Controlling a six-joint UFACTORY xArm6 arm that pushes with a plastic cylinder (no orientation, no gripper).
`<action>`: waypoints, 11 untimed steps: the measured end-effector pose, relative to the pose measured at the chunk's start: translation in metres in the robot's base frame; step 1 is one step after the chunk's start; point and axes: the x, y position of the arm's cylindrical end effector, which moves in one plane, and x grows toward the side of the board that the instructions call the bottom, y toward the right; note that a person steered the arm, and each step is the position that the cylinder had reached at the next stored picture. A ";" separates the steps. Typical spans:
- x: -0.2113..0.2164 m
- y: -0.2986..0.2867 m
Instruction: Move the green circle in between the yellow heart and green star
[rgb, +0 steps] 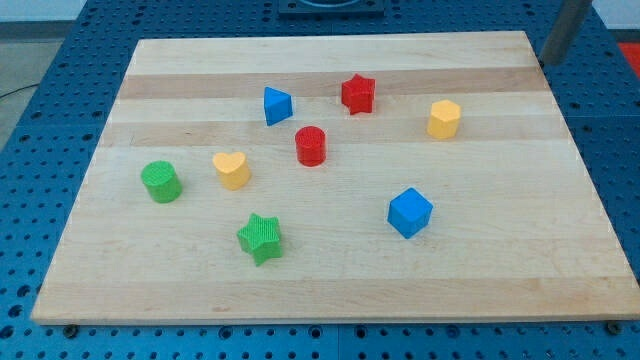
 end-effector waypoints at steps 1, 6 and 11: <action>0.000 0.000; 0.001 -0.074; -0.030 -0.360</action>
